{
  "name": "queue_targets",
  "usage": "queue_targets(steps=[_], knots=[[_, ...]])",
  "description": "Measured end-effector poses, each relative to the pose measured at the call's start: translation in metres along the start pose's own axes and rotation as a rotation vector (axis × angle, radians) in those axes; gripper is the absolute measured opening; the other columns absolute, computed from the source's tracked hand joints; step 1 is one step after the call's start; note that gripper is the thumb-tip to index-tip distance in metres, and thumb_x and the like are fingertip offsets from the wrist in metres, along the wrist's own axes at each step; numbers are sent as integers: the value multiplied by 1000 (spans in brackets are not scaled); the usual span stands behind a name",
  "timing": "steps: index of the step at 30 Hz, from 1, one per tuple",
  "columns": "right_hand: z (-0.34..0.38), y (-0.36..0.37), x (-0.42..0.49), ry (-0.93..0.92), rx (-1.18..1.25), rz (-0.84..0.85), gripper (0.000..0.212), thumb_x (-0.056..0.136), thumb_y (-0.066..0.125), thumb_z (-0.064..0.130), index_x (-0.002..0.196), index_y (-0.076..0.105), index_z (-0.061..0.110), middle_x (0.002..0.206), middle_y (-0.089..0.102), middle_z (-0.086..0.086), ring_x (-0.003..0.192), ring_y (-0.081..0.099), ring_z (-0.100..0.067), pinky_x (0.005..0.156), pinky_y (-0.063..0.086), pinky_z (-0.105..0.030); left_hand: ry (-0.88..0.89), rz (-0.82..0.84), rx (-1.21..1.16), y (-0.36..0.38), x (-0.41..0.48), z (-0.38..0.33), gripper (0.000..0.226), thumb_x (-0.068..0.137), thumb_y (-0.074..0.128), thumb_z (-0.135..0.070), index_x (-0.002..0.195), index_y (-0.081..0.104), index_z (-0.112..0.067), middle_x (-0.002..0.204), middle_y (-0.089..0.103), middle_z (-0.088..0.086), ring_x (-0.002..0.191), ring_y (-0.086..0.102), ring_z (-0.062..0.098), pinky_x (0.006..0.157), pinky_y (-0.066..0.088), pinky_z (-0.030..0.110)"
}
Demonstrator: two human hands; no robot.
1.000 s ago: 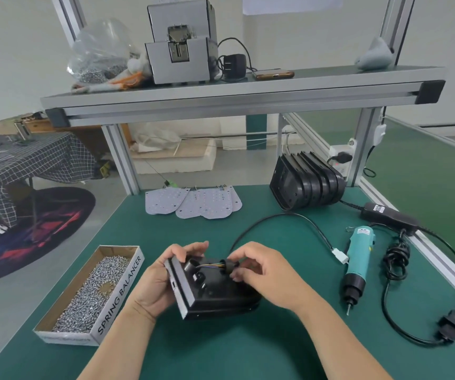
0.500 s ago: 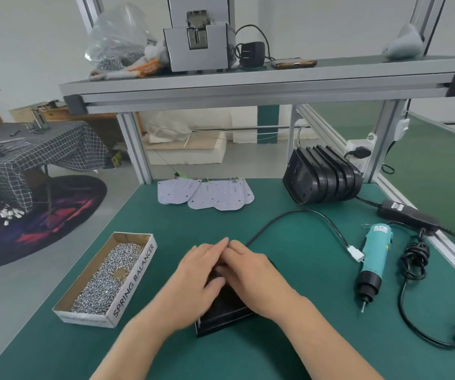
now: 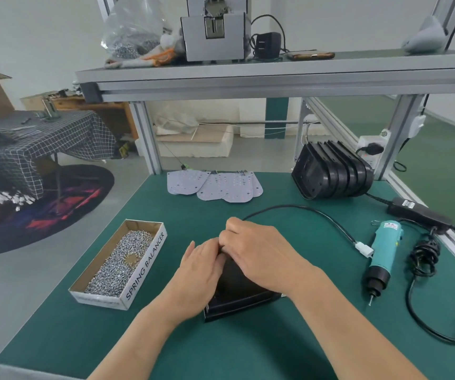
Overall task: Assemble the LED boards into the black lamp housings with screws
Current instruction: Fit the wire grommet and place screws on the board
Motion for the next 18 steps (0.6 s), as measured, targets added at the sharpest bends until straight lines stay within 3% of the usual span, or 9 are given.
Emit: queue_targets(steps=[2, 3, 5, 6, 9, 11, 13, 15, 18], knots=[[7, -3, -1, -16, -10, -54, 20, 103, 48, 17, 84, 51, 14, 87, 44, 2, 71, 41, -18, 56, 46, -43, -46, -28, -99, 6, -4, 6, 16, 108, 29, -18, 110, 44, -21, 104, 47, -21, 113, 46, -1, 123, 14, 41], [10, -4, -1, -15, -13, -76, 20, 102, 50, 16, 82, 48, 15, 86, 44, 2, 71, 40, -18, 55, 46, -44, -82, -40, -156, 9, -6, 9, 16, 108, 29, -20, 112, 44, -23, 113, 49, -17, 127, 44, 7, 124, 12, 42], [13, -7, -2, -1, -26, -119, 20, 100, 54, 15, 81, 47, 15, 86, 43, 3, 71, 41, -19, 54, 46, -44, -139, -31, -223, 15, -8, 15, 14, 109, 31, -22, 105, 44, -23, 127, 47, -7, 145, 29, 20, 122, 16, 44], [14, -8, -3, 3, -32, -150, 18, 99, 55, 15, 82, 50, 14, 85, 44, 3, 72, 42, -19, 53, 46, -43, -154, -23, -246, 19, -10, 19, 14, 109, 32, -21, 101, 44, -22, 130, 45, -5, 150, 19, 19, 120, 19, 40], [15, -11, -3, 9, -42, -219, 12, 96, 59, 14, 85, 56, 13, 85, 47, 2, 73, 47, -21, 51, 46, -42, -189, -32, -339, 20, -13, 23, 15, 109, 35, -21, 100, 46, -26, 141, 41, -8, 152, -2, -2, 103, 24, 14], [14, -11, -3, 32, -33, -247, 8, 96, 59, 12, 87, 59, 12, 86, 49, 1, 73, 49, -22, 52, 47, -43, -192, -64, -406, 14, -11, 20, 18, 108, 42, -21, 102, 51, -35, 135, 46, -11, 148, 6, -10, 100, 24, 3], [9, -11, -4, 101, 17, -292, 11, 99, 57, 13, 89, 62, 11, 89, 53, 1, 77, 52, -23, 59, 49, -42, -197, -168, -490, 9, -7, 15, 20, 101, 57, -22, 101, 63, -41, 127, 53, -7, 136, 32, -7, 111, 32, 19], [0, -18, -8, 179, 54, -349, 11, 100, 59, 15, 92, 66, 11, 93, 58, 0, 83, 52, -24, 70, 49, -42, -291, -277, -653, 4, -6, 6, 16, 86, 72, -33, 98, 74, -43, 129, 53, -7, 127, 47, 6, 112, 39, 39], [-2, -31, -15, 190, -114, -346, 12, 92, 63, 14, 99, 72, 17, 103, 66, 3, 103, 54, -29, 98, 41, -49, -343, -332, -775, -2, -1, -8, 24, 74, 80, -35, 93, 77, -49, 134, 50, -11, 123, 55, 17, 110, 44, 44]])
Point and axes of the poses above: each hand's wrist, its own x-axis towards the middle knuckle, its own y-axis out of the palm, z = x × y, the point moved 1 cm from there along x, towards the middle knuckle
